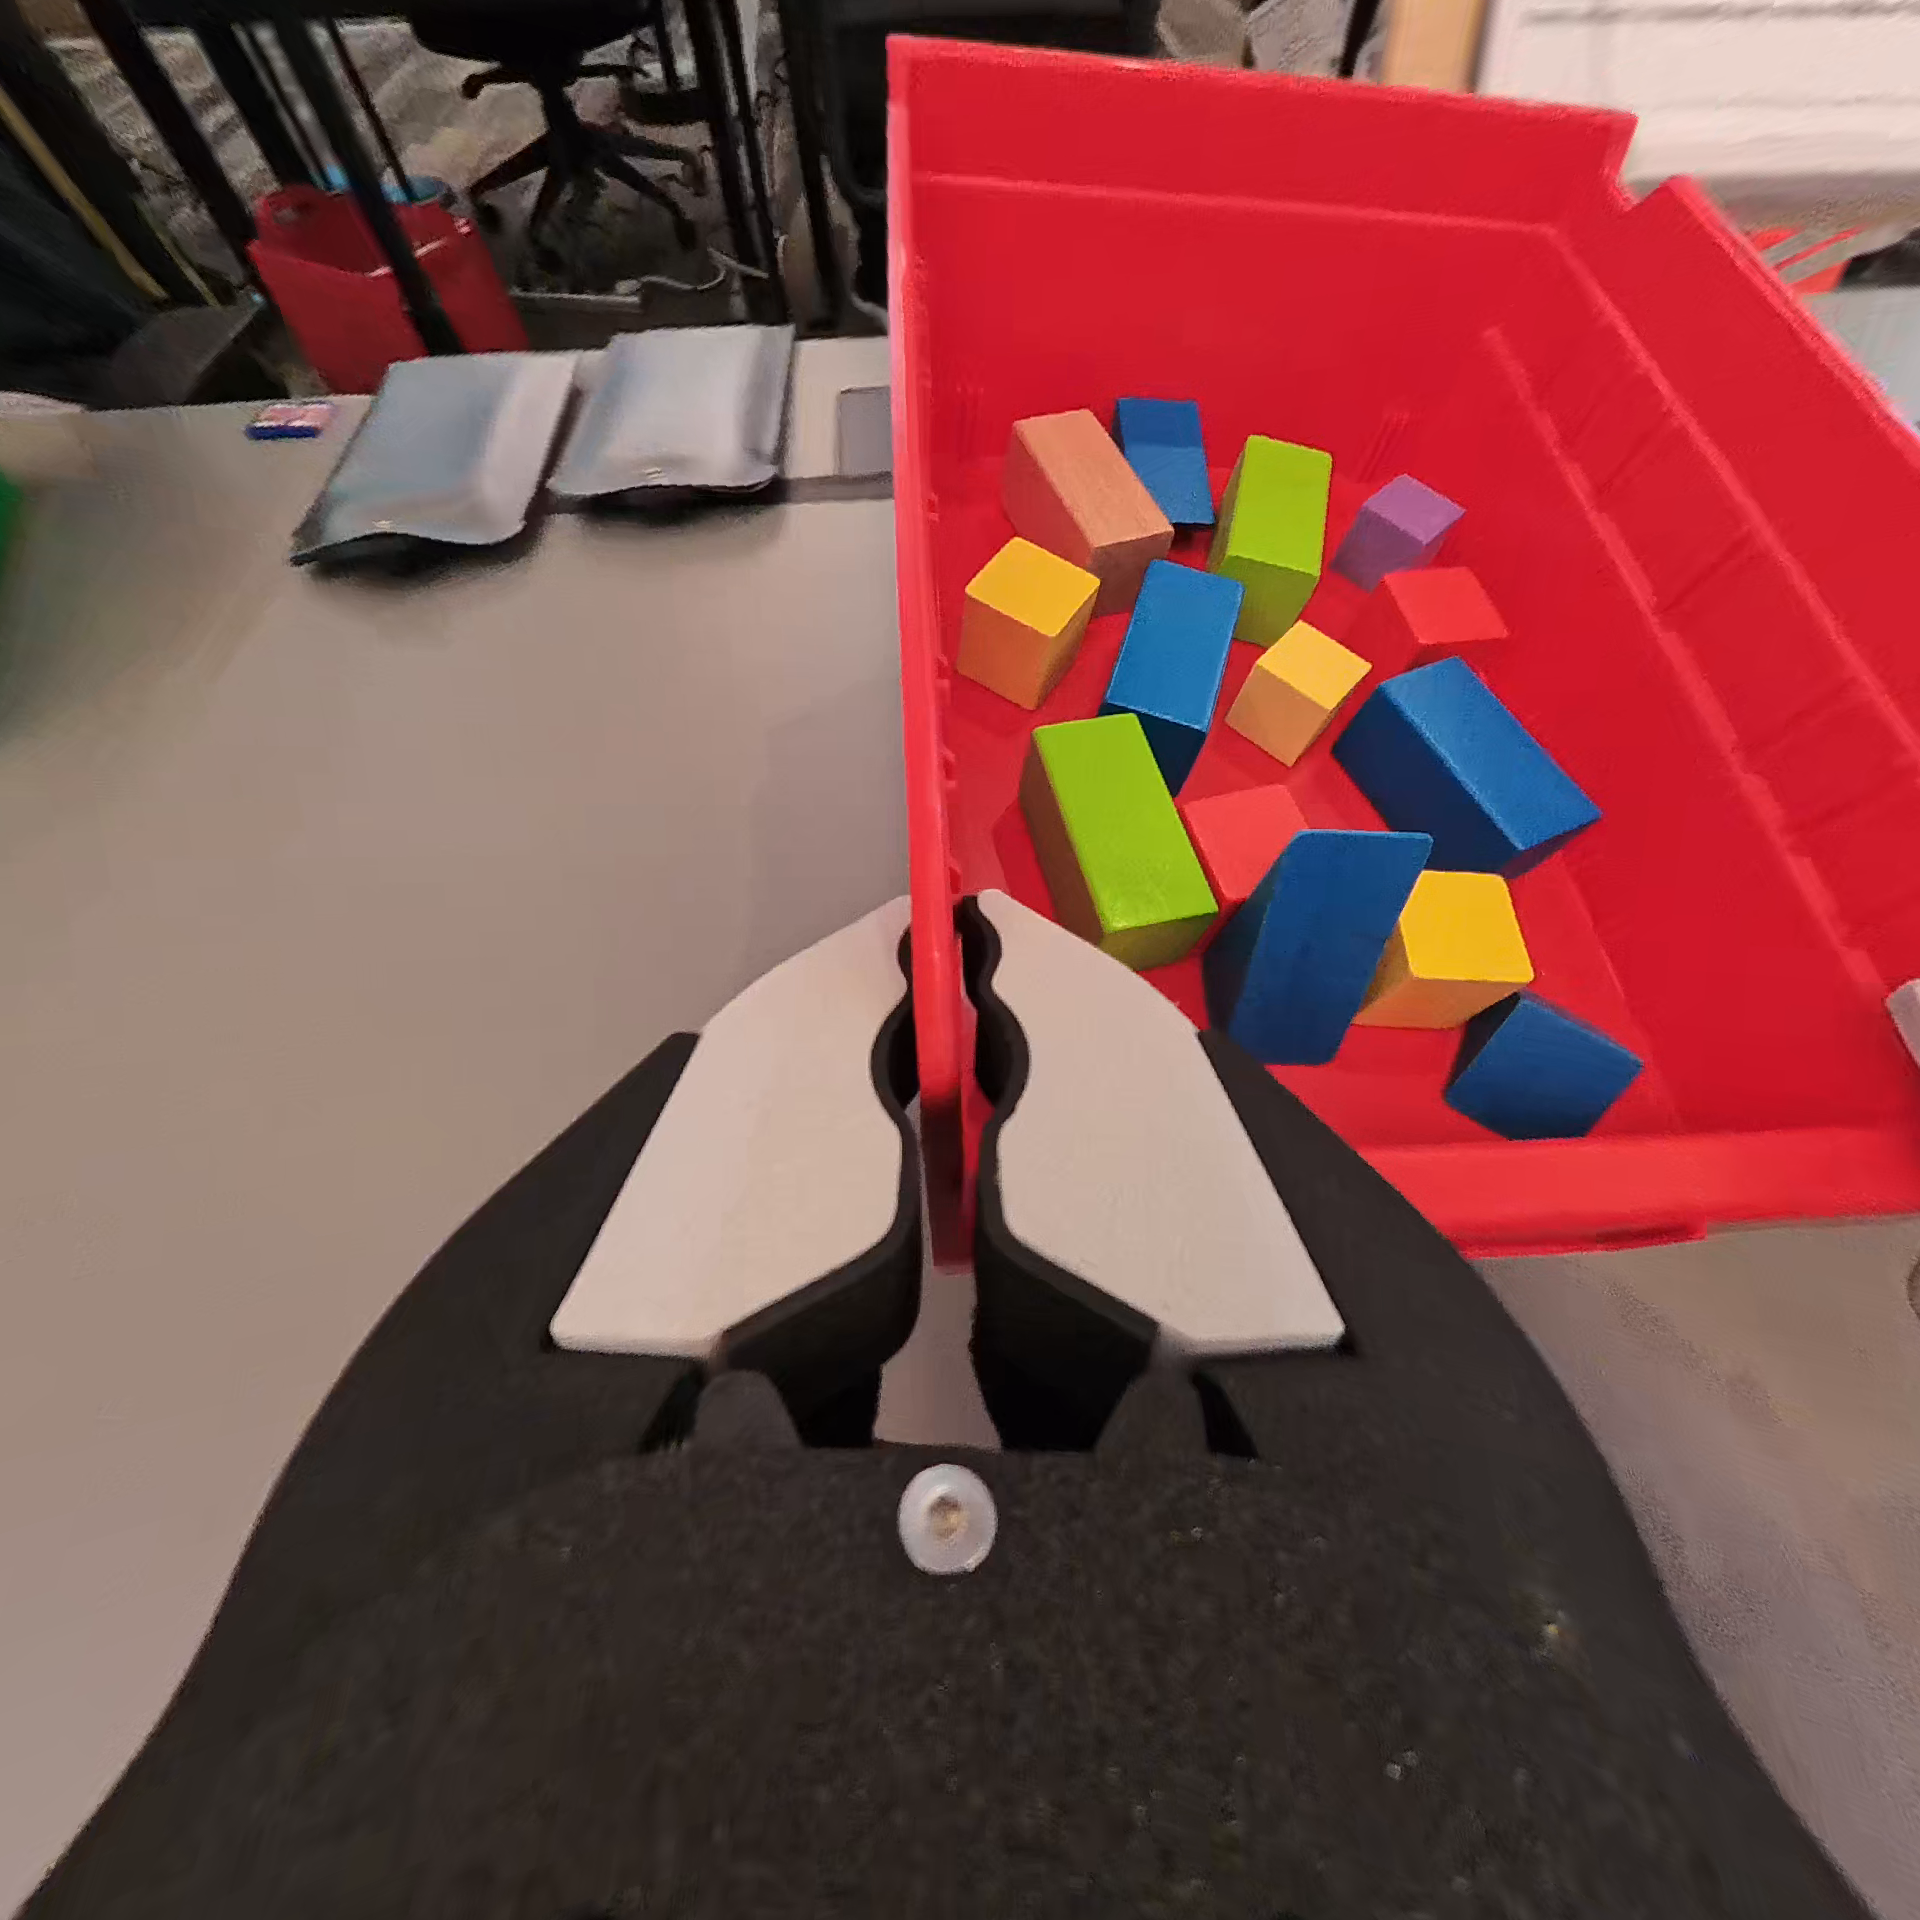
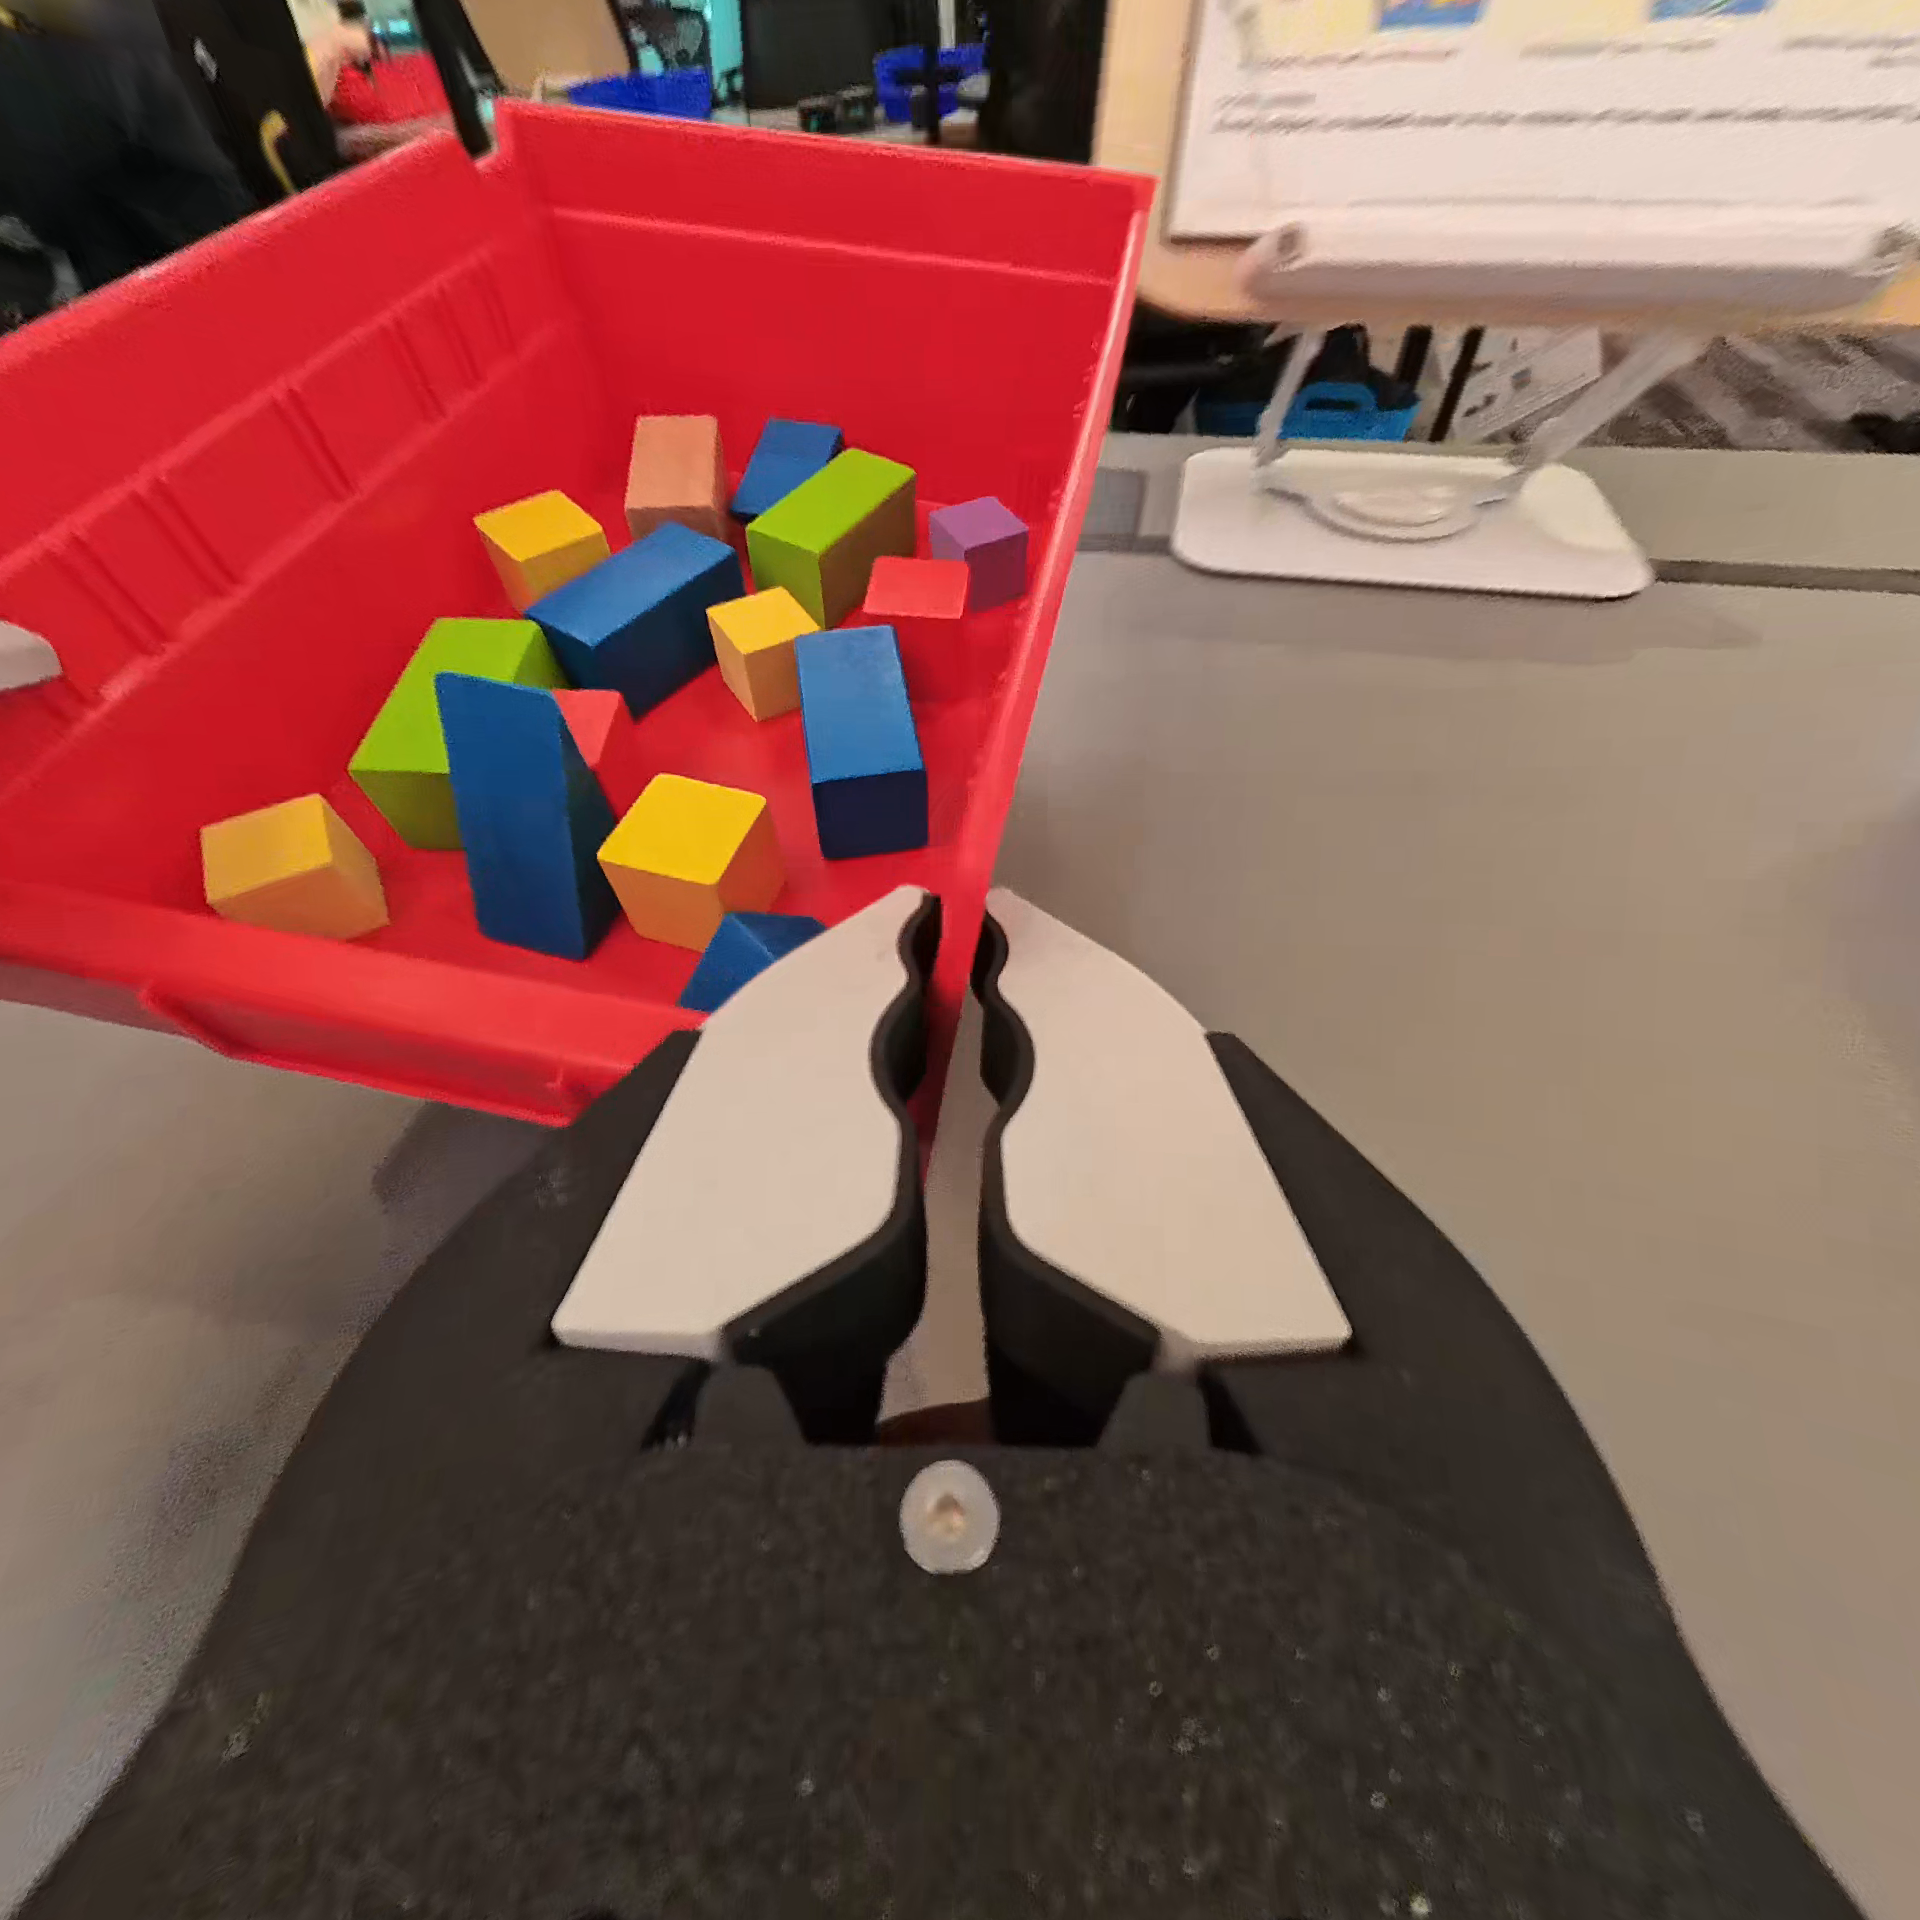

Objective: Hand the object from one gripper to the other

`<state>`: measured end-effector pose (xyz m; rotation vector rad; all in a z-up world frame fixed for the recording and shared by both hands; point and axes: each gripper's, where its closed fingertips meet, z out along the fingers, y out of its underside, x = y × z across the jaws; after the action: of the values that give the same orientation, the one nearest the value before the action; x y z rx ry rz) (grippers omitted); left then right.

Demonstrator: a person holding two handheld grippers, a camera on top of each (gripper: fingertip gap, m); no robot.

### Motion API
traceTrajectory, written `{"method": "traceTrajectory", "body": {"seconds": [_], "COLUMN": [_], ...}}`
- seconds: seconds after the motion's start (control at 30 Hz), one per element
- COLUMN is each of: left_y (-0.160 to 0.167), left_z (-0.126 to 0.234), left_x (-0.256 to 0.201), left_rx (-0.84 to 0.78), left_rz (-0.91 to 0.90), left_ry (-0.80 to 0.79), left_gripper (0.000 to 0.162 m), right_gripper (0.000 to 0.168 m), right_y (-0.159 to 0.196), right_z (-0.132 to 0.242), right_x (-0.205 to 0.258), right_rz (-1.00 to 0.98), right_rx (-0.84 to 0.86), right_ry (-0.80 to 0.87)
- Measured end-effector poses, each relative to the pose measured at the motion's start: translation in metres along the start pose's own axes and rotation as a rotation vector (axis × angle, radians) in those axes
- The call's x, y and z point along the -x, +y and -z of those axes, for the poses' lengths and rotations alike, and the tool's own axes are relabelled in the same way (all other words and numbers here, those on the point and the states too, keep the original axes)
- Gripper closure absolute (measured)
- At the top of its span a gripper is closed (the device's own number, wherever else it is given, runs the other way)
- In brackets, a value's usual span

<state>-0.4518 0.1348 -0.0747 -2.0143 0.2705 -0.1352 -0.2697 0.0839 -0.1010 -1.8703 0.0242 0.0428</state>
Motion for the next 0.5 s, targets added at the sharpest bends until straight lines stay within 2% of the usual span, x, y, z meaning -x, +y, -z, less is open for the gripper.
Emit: {"method": "traceTrajectory", "body": {"seconds": [0.17, 0.3, 0.4, 0.5], "left_y": [0.051, 0.050, 0.049, 0.048], "left_z": [-0.025, -0.025, -0.026, -0.024], "left_x": [0.048, 0.055, 0.055, 0.054], "left_rx": [0.097, 0.085, 0.076, 0.073], "left_rz": [0.092, 0.068, 0.117, 0.179], "left_ry": [0.065, 0.076, 0.085, 0.146], "left_gripper": [0.157, 0.158, 0.157, 0.155], "right_gripper": [0.163, 0.161, 0.158, 0.153], "right_y": [0.030, 0.031, 0.031, 0.025], "right_z": [-0.027, -0.026, -0.025, -0.007], "right_x": [0.043, 0.051, 0.054, 0.059], "right_rz": [0.015, -0.027, -0.002, 0.050], "right_rx": [0.119, 0.112, 0.137, 0.161], "right_ry": [-0.020, -0.070, -0.123, -0.284]}}
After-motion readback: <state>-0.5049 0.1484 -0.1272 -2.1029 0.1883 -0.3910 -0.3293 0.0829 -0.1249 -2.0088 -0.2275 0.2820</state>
